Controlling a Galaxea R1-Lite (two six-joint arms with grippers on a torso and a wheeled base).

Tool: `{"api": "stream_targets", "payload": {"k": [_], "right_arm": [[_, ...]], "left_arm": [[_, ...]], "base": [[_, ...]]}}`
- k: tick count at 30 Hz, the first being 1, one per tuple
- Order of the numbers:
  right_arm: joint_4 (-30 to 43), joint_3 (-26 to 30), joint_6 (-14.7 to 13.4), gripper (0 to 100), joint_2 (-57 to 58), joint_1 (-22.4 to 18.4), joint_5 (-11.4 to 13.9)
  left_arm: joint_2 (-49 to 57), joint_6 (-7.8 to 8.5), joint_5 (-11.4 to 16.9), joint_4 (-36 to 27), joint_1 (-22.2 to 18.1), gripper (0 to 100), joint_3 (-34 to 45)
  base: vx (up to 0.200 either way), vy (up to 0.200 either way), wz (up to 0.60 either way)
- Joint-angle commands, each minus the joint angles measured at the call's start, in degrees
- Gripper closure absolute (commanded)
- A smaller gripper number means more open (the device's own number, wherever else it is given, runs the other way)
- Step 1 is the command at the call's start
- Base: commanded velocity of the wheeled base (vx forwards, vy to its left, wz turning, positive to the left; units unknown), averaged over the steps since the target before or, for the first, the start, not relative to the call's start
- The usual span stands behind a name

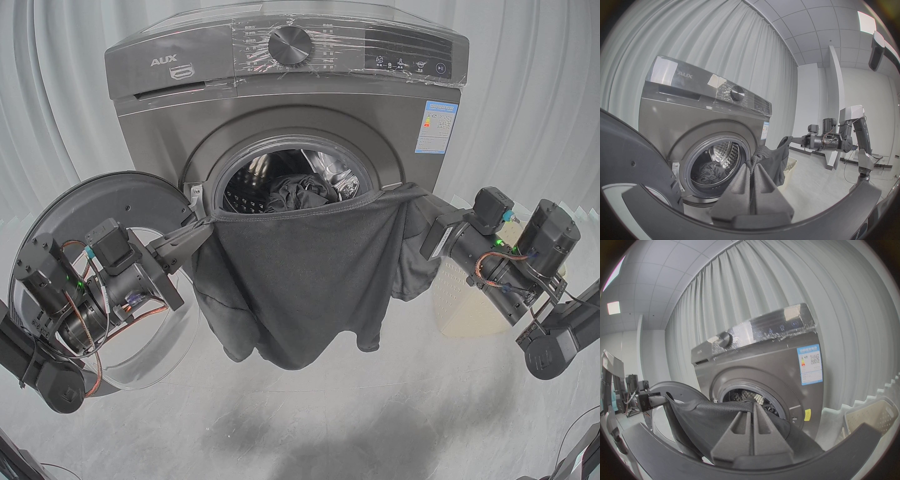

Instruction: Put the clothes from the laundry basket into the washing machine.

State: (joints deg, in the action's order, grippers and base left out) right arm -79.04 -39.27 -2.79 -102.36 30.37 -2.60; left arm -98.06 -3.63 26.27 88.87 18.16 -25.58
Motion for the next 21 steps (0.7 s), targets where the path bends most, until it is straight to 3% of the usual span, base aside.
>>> {"api": "stream_targets", "payload": {"k": [1,21], "right_arm": [[-0.06,0.33,-0.2,100,3.93,1.8,-0.3],[-0.15,-1.08,-0.55,100,5.25,1.89,-0.48]], "left_arm": [[2.17,0.47,-0.34,-0.01,0.29,100,0.97],[4.19,0.73,-6.06,-0.1,-0.41,100,-5.45]], "base": [[0.0,0.0,0.0],[0.0,0.0,0.0]]}}
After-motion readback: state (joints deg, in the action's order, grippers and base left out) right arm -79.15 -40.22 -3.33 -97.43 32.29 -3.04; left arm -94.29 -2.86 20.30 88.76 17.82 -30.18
